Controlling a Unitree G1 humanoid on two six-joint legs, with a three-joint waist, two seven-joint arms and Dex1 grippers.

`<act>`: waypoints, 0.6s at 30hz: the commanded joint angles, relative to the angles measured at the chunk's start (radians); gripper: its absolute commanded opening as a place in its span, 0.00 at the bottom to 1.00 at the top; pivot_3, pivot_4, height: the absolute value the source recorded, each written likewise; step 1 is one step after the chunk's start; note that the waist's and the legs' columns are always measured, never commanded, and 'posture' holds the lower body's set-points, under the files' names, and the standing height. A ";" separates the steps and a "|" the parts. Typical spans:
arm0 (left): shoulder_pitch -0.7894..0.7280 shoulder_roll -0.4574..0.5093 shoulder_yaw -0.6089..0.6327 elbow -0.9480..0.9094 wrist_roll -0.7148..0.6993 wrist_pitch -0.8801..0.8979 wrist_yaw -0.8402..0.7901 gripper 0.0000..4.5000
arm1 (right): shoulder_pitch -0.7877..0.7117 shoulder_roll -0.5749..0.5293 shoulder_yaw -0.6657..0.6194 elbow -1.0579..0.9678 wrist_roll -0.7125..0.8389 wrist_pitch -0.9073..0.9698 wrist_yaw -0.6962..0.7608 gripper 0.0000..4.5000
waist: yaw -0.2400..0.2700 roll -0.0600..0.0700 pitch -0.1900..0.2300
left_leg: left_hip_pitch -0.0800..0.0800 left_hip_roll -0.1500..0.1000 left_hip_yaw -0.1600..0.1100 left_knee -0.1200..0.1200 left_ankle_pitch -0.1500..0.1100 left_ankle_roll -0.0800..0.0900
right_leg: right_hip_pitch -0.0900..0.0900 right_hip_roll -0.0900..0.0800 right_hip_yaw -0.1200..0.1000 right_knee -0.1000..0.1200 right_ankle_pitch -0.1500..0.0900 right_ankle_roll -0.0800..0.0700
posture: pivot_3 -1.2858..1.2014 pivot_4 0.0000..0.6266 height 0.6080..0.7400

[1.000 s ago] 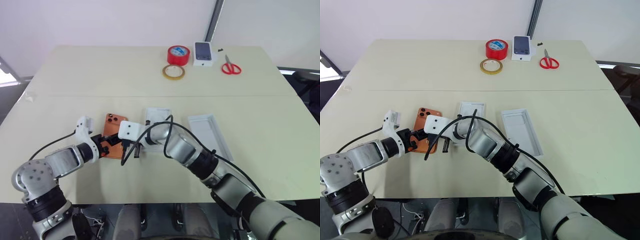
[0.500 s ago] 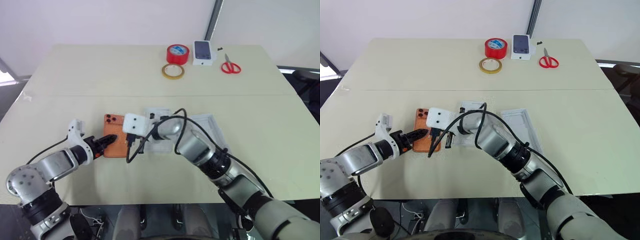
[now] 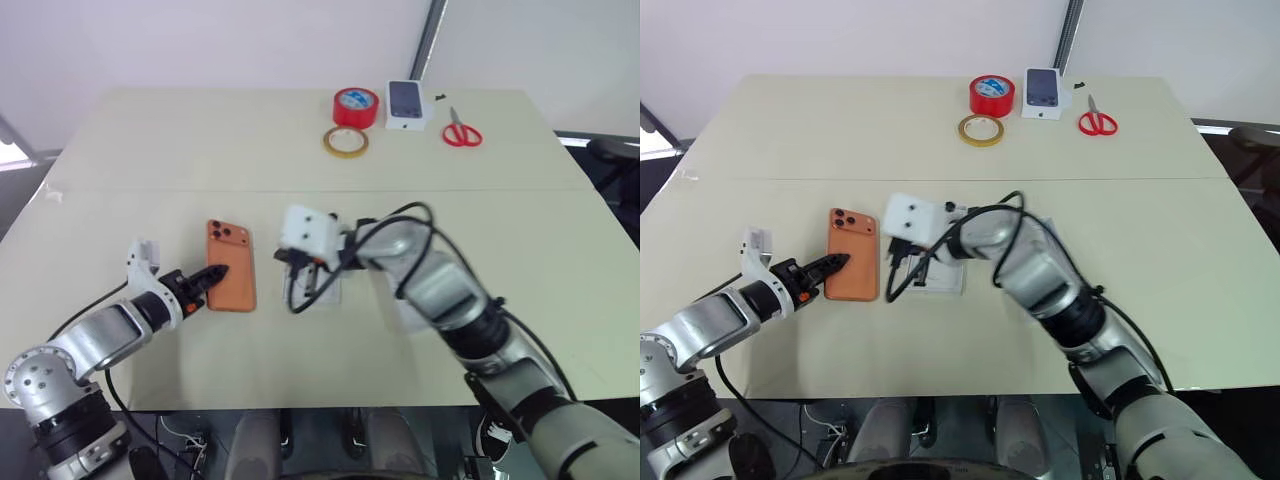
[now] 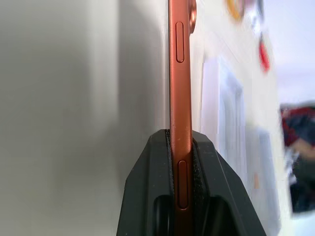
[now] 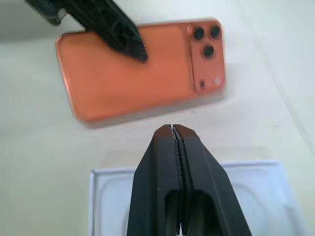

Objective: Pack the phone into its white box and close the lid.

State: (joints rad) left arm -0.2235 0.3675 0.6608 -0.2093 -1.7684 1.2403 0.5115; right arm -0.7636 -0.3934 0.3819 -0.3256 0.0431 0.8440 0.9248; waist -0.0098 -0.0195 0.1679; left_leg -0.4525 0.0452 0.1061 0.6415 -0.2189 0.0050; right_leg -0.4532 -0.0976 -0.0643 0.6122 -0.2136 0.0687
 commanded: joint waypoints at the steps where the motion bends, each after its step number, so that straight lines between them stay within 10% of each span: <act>1: -0.043 0.042 -0.105 -0.058 -0.170 -0.155 0.069 0.01 | 0.023 -0.056 -0.135 -0.046 0.088 0.010 0.024 0.00 | -0.001 0.000 0.000 | 0.000 0.000 0.000 0.000 0.000 0.000 | 0.000 0.000 0.000 -0.001 0.000 0.000 | 0.52 0.24 1.00; 18: -0.201 -0.017 -0.542 0.112 -0.050 -0.302 0.008 0.01 | 0.333 -0.310 -0.286 -0.056 0.170 -0.142 0.012 0.00 | 0.001 0.001 0.001 | -0.006 0.002 0.000 0.007 0.002 0.005 | 0.006 0.010 -0.002 -0.007 0.000 0.000 | 0.52 0.24 1.00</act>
State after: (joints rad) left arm -0.3891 0.3546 0.1244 -0.0808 -1.8199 0.9490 0.5605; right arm -0.4267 -0.6892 0.1280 -0.3472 0.2024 0.7258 0.9490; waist -0.0089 -0.0188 0.1692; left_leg -0.4585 0.0473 0.1062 0.6499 -0.2171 0.0106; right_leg -0.4464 -0.0873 -0.0667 0.6054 -0.2130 0.0684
